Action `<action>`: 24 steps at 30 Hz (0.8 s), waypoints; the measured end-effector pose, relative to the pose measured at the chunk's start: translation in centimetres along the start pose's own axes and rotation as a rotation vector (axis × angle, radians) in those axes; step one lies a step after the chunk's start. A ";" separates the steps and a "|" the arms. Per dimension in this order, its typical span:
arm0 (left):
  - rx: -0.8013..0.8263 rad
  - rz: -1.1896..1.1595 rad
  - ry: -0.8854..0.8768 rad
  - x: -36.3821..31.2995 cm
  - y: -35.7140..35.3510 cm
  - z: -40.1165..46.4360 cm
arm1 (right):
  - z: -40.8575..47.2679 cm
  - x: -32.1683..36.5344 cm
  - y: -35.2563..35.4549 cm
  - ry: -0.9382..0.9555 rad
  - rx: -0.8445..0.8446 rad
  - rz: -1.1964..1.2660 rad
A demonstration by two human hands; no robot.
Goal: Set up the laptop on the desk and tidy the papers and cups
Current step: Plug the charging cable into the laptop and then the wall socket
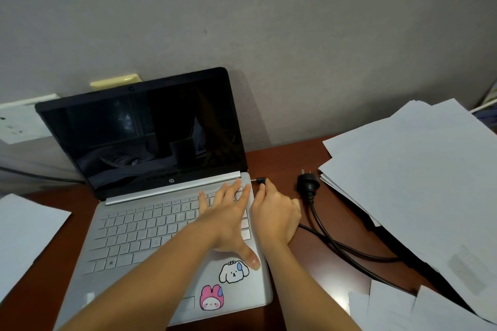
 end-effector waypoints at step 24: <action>0.016 -0.028 -0.001 0.1 -0.1 0.1 | 0.3 -0.3 -0.9 0.083 0.082 -0.028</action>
Point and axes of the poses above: each hand's wrist, its own z-axis towards the middle knuckle, its own y-axis out of the back of the hand, x = y × z, the point moved 4 cm from there along z, towards the middle knuckle, and after that the axes turned 4 degrees about -z, right-handed, at the moved point
